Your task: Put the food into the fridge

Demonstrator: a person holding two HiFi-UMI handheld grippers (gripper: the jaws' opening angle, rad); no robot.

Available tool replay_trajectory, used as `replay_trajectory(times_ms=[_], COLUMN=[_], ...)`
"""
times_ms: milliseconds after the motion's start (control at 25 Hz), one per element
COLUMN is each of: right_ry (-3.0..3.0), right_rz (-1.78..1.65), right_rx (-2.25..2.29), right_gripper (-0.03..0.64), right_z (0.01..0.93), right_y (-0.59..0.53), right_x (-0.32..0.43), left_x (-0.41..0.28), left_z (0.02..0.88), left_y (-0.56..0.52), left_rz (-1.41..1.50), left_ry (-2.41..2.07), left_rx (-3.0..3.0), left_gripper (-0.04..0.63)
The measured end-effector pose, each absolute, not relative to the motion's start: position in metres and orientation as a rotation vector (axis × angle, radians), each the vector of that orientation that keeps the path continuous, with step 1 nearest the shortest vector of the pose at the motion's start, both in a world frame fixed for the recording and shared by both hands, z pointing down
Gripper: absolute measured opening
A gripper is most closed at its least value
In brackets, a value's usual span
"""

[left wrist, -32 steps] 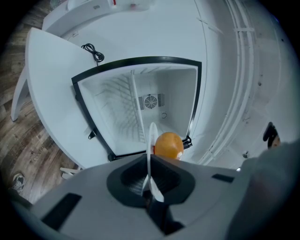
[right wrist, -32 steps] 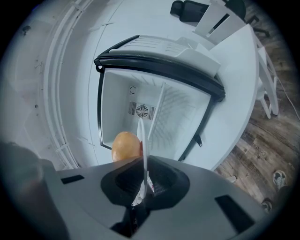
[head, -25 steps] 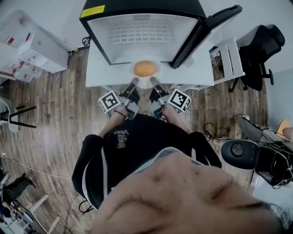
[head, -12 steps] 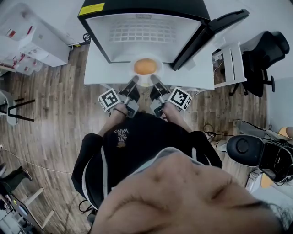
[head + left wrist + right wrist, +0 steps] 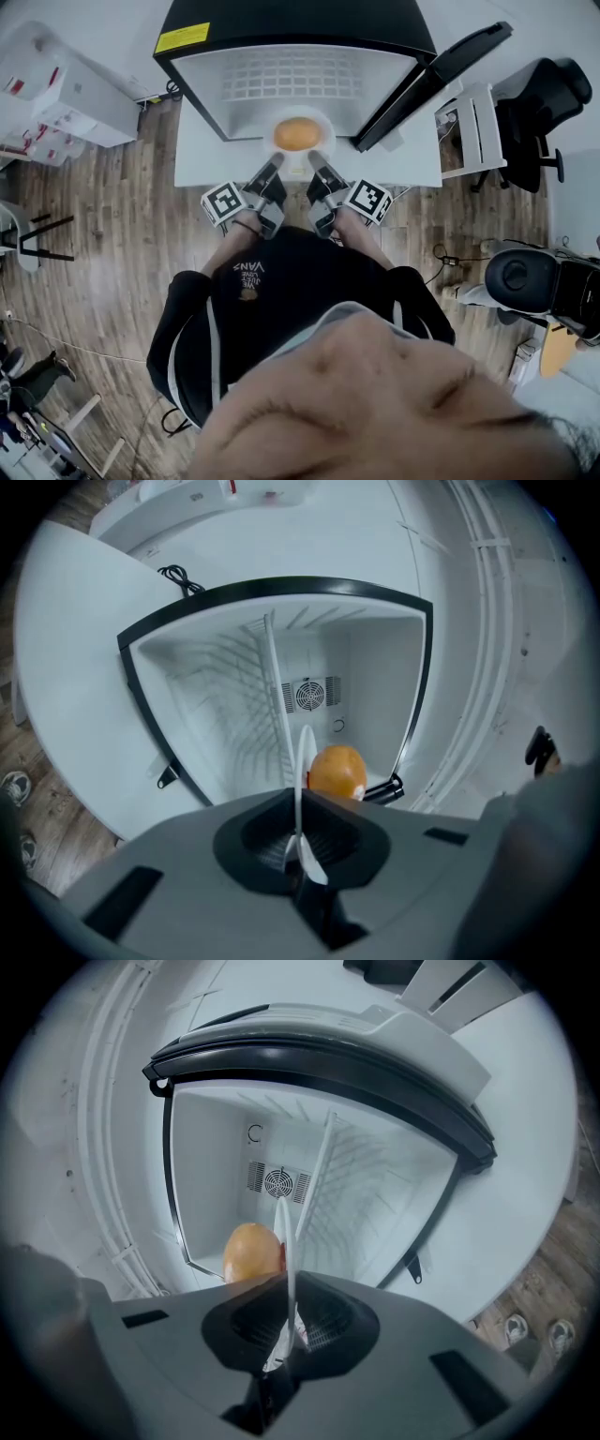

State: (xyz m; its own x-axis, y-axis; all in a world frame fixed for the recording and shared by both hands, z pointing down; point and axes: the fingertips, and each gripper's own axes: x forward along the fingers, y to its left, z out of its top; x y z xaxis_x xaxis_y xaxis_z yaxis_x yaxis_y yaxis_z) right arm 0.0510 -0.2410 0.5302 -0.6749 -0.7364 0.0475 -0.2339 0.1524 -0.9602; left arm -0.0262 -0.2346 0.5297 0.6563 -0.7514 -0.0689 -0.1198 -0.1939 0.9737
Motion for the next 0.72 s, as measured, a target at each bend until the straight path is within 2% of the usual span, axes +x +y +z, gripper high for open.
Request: replay_trajectory(times_ms=[720], right_ry=[1.976], right_rz=[-1.502], right_rx=[-0.937], right_gripper=[0.028], right_z=[0.522], right_y=[-0.288], right_x=[0.039], left_x=[-0.038], left_z=[0.519], left_y=[-0.284], left_rz=[-0.664], left_ry=[-0.68], left_rx=[1.718], left_gripper=[0.031])
